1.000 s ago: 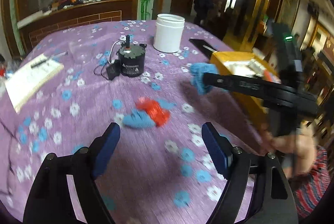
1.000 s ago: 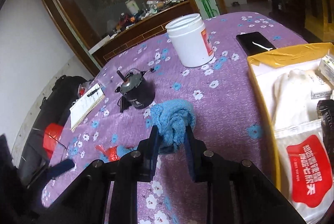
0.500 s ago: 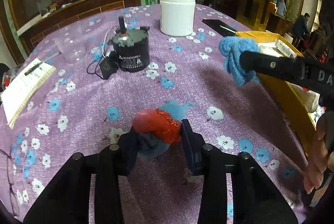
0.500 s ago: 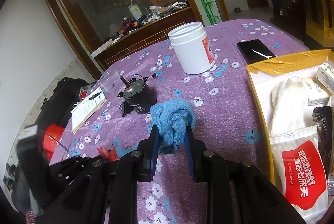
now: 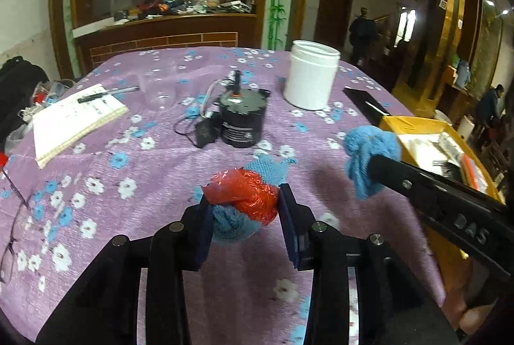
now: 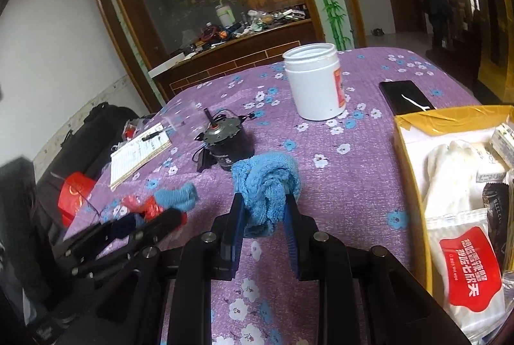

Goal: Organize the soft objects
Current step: 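Lift the blue cloth and red bag bundle with both grippers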

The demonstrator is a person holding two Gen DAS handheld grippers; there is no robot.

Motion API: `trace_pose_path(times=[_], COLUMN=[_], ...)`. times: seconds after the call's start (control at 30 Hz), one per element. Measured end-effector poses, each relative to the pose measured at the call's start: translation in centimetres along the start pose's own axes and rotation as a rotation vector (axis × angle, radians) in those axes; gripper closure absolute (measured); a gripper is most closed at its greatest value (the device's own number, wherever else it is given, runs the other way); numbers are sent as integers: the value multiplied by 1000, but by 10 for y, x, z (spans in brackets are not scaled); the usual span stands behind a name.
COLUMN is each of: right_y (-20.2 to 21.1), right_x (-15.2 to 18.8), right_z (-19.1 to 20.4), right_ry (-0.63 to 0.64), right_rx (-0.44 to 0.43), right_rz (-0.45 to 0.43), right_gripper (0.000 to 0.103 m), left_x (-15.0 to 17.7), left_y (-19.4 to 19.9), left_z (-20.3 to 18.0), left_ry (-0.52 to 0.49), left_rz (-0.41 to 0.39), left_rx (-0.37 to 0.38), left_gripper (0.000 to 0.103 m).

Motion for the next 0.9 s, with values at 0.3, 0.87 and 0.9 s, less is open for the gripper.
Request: trace_pose_path(times=[0.3, 0.87, 0.9], right_y=[4, 11, 11], right_x=[1, 1, 1], right_z=[14, 20, 20], right_ry=[61, 82, 81], right_rx=[1, -14, -17], right_rz=[-33, -65, -66], right_gripper=[79, 79, 79], left_x=[-5, -6, -6], left_y=[12, 21, 21], left_z=[11, 6, 5], left_ry=[0, -44, -46], left_rz=[-89, -154, -155], left_rx=[-80, -134, -133], left_gripper=[68, 68, 68])
Point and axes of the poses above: each gripper's, at about its wrist camera, not at the fingertips, and y roughly against the way its jaws point, z to its left, x to its underside, the point moved 7 cm from there along -y, roughly the way its jaws point, and after that the axes turned 12 degrees about z, right-handed, at the moved point
